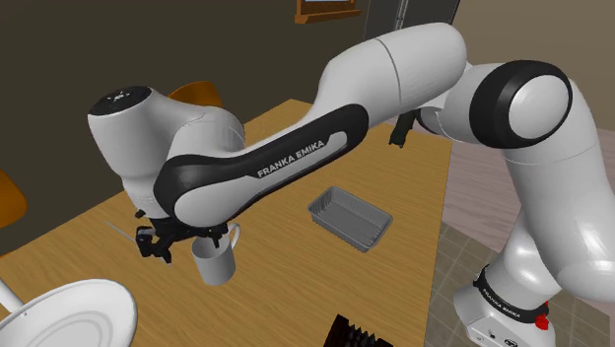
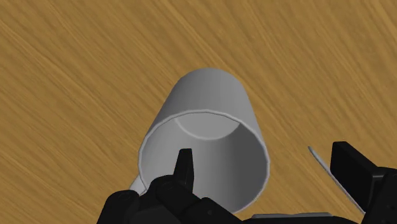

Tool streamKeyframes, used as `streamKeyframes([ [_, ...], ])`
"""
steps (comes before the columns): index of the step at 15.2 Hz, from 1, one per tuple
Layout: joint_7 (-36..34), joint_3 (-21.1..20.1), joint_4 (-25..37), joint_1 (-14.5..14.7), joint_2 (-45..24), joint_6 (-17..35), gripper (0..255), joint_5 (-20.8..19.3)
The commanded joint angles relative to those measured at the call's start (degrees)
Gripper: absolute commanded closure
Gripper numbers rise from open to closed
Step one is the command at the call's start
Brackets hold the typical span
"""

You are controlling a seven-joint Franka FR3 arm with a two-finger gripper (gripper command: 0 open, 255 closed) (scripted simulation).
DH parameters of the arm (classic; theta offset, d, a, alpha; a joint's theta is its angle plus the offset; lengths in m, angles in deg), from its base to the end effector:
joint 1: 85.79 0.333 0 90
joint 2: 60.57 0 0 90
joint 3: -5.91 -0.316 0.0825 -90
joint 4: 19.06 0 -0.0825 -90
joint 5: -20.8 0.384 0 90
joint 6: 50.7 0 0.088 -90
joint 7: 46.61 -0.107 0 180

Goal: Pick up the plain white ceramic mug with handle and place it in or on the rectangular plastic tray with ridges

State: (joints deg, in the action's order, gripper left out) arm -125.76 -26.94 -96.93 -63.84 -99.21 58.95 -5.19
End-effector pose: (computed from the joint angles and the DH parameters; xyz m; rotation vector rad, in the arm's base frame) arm 0.5082 0.5100 0.3668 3.0454 -0.5670 0.1052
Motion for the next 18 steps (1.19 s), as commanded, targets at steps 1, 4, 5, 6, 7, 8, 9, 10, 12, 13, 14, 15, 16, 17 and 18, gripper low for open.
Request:
streamKeyframes([
  [1,-0.27,0.23,-0.70,-0.02,-0.54,1.19,0,-0.34],
  [4,-0.45,0.41,-1.26,-0.06,-0.96,2.10,0,-0.60],
  [5,-0.45,0.41,-1.26,-0.06,-0.96,2.10,0,-0.60],
  [6,-0.45,0.41,-1.26,-0.06,-0.96,2.10,0,-0.60],
  [7,-0.45,0.41,-1.26,-0.06,-0.96,2.10,0,-0.60],
  [8,-0.45,0.41,-1.26,-0.06,-0.96,2.10,0,-0.60],
  [9,-0.45,0.41,-1.26,-0.06,-0.96,2.10,0,-0.60],
  [10,-0.44,0.41,-1.25,-0.06,-0.96,2.09,0,-0.60],
  [12,-0.44,0.41,-1.25,-0.06,-0.96,2.09,255,-0.60],
  [13,-0.44,0.41,-1.25,-0.06,-0.96,2.09,255,-0.60],
  [14,-0.44,0.41,-1.25,-0.06,-0.96,2.09,255,-0.60],
  [15,-0.44,0.41,-1.25,-0.06,-0.96,2.09,255,-0.60],
  [16,-0.44,0.41,-1.25,-0.06,-0.96,2.09,255,-0.60],
  [17,-0.44,0.41,-1.25,-0.06,-0.96,2.09,255,-0.60],
  [18,-0.45,0.41,-1.23,-0.05,-0.97,2.08,255,-0.60],
])
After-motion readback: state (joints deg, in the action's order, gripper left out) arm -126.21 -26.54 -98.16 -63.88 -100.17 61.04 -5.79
